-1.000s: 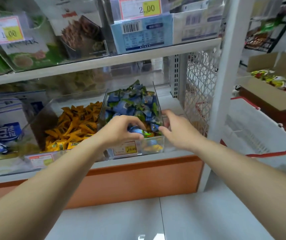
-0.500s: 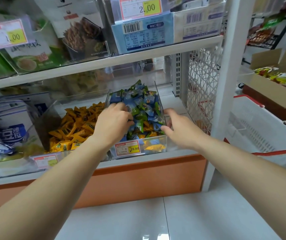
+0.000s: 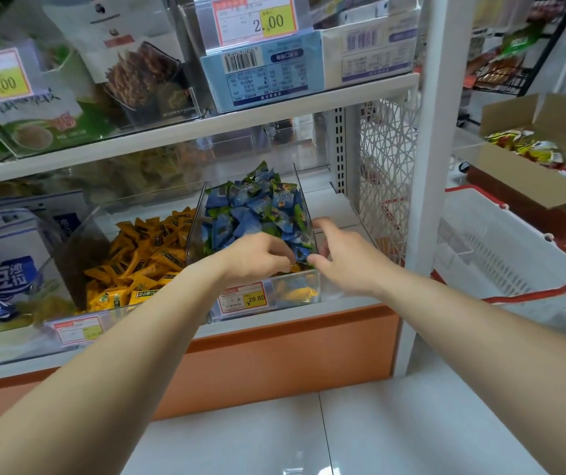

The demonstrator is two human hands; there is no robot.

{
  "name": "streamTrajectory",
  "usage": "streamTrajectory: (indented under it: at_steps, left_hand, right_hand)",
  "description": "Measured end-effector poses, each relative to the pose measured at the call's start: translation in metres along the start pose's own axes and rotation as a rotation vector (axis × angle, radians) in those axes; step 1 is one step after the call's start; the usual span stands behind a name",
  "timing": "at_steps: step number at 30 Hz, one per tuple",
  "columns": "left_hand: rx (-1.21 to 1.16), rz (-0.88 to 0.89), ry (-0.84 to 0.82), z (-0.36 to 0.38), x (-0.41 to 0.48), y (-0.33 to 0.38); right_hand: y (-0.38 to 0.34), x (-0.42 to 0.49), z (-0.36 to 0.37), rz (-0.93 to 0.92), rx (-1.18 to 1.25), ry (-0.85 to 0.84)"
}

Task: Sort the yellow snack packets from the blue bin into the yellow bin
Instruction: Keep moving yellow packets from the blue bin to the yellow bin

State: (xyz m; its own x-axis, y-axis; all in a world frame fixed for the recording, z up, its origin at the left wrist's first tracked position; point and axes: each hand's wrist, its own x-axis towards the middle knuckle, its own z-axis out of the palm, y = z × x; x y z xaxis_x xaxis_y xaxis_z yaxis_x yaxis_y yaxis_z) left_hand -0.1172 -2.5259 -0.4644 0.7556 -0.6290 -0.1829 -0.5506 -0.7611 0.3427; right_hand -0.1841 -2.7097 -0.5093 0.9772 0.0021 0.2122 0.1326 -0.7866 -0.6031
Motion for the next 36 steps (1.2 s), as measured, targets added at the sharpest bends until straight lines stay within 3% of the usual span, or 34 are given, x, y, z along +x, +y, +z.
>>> streamTrajectory:
  at_steps: [4,9,12,18,26,36]
  left_hand:
    - [0.148,-0.01,-0.178,0.013,0.004,0.004]
    - [0.537,0.097,-0.073,0.028,0.002,0.002]
    - [0.445,0.143,-0.032,0.033,0.001,-0.005]
    - [0.204,0.07,-0.201,0.023,0.013,-0.006]
    - [0.283,0.031,-0.381,0.027,0.028,0.001]
    - [0.367,0.062,-0.332,0.018,0.016,-0.003]
  right_hand:
    - [0.0,-0.001,0.001,-0.002,0.004,0.002]
    - [-0.001,-0.002,0.001,0.002,-0.002,-0.022]
    - [-0.002,-0.003,0.001,0.005,-0.007,-0.021]
    - [-0.005,-0.001,0.0,0.013,0.011,0.004]
    - [-0.008,-0.005,0.0,0.043,-0.007,-0.006]
    - [-0.008,-0.005,-0.005,0.051,-0.147,-0.033]
